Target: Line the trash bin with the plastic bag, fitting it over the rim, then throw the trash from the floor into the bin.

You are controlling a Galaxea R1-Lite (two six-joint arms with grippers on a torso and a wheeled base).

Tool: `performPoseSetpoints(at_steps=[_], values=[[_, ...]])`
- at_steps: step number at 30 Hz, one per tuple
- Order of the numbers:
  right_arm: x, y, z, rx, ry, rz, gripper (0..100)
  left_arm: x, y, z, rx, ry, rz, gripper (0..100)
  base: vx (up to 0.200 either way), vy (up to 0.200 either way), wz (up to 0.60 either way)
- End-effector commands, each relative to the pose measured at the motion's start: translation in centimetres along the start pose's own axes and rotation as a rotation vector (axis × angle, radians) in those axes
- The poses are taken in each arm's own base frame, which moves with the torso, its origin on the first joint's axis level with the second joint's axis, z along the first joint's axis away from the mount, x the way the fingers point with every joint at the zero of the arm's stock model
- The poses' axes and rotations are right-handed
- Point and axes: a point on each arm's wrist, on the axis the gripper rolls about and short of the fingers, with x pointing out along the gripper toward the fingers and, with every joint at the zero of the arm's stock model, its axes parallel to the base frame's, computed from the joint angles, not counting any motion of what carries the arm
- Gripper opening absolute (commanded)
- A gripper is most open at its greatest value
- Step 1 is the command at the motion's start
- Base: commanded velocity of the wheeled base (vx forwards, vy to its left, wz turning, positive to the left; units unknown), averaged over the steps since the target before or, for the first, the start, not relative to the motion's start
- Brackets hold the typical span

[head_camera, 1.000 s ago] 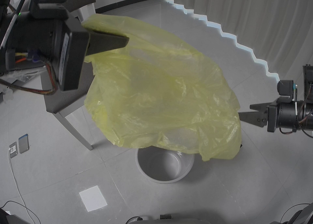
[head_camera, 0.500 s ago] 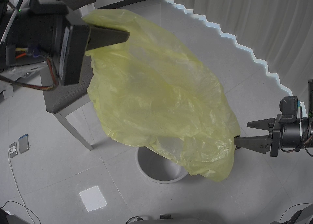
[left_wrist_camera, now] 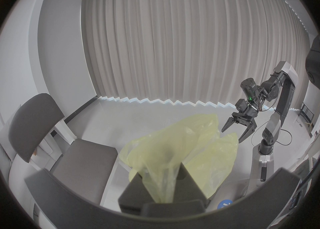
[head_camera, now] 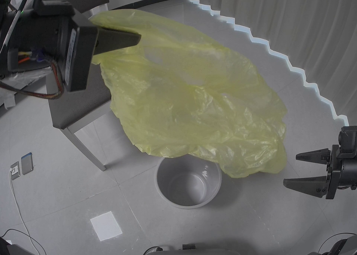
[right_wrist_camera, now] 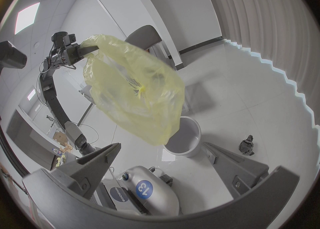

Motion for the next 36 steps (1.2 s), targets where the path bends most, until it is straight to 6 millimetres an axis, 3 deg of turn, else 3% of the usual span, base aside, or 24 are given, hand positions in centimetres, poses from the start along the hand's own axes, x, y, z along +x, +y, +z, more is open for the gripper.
performPoseSetpoints(at_steps=[1,4,14,20,25,36], values=[[1.1,-0.9,0.9,0.023,-0.001,-0.026,100,-0.3,0.1,0.1,-0.001,-0.010,0.003,0,0.000,0.000,0.00],[1.7,-2.0,2.1,0.033,-0.031,-0.050,100,-0.3,0.1,0.2,-0.001,-0.011,0.002,0,0.000,0.000,0.00],[0.2,-3.9,5.7,0.049,-0.159,-0.078,100,-0.2,0.1,0.1,-0.001,-0.008,0.000,0,0.000,0.000,0.00],[1.8,-4.5,4.9,0.075,-0.093,-0.023,100,-0.2,0.1,0.2,-0.001,-0.010,0.003,0,0.000,0.000,0.00],[3.5,-3.5,3.6,0.081,-0.017,0.051,100,-0.3,0.1,0.1,-0.006,-0.009,0.002,0,0.000,0.000,0.00],[6.2,-4.7,4.0,0.086,-0.008,0.054,100,-0.2,0.1,0.2,-0.006,-0.015,-0.010,0,0.000,0.000,0.00]])
